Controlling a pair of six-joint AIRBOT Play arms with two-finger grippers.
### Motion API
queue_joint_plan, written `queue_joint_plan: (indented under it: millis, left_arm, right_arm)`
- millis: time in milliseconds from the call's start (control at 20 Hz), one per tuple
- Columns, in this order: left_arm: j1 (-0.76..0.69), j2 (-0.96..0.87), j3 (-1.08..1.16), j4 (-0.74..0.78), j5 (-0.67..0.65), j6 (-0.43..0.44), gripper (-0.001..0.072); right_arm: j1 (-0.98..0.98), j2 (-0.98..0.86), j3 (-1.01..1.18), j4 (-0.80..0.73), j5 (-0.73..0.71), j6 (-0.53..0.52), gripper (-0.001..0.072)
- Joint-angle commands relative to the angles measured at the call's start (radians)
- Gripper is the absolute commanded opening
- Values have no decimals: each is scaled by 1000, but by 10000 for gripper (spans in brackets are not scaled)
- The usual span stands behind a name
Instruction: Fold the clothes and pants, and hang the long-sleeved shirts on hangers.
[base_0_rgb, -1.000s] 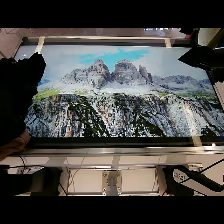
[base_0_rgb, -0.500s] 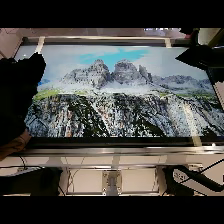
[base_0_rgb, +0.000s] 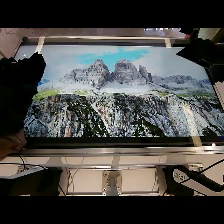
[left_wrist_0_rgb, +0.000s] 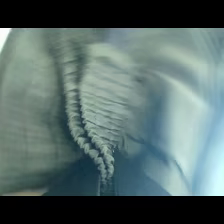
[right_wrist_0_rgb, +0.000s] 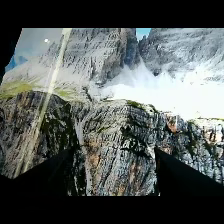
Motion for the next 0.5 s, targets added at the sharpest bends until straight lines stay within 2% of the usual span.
queue_joint_plan:
  millis: [0, 100, 200, 300, 350, 400, 450]
  left_arm:
    - [-56, 185, 31, -428, -50, 130, 20]
    - [-173, 328, 43, -632, -34, 200, 20]
    - [-330, 449, 66, -662, 38, 255, 20]
    - [-530, 543, 71, -580, 186, 261, 20]
    - [-629, 570, 71, -492, 257, 256, 20]
    - [-708, 581, 71, -390, 317, 206, 19]
    - [-772, 582, 71, -256, 376, 111, 19]
  right_arm:
    - [0, 1, 115, -163, -13, 1, 557]
    - [0, 1, 201, -276, -30, 1, 557]
    - [0, 3, 267, -360, -29, -56, 557]
    - [-1, 16, 272, -426, -27, -130, 557]
    - [0, 16, 272, -451, -23, -134, 557]
    - [0, 15, 265, -461, -21, -134, 557]
    - [-1, 15, 246, -462, -19, -134, 557]
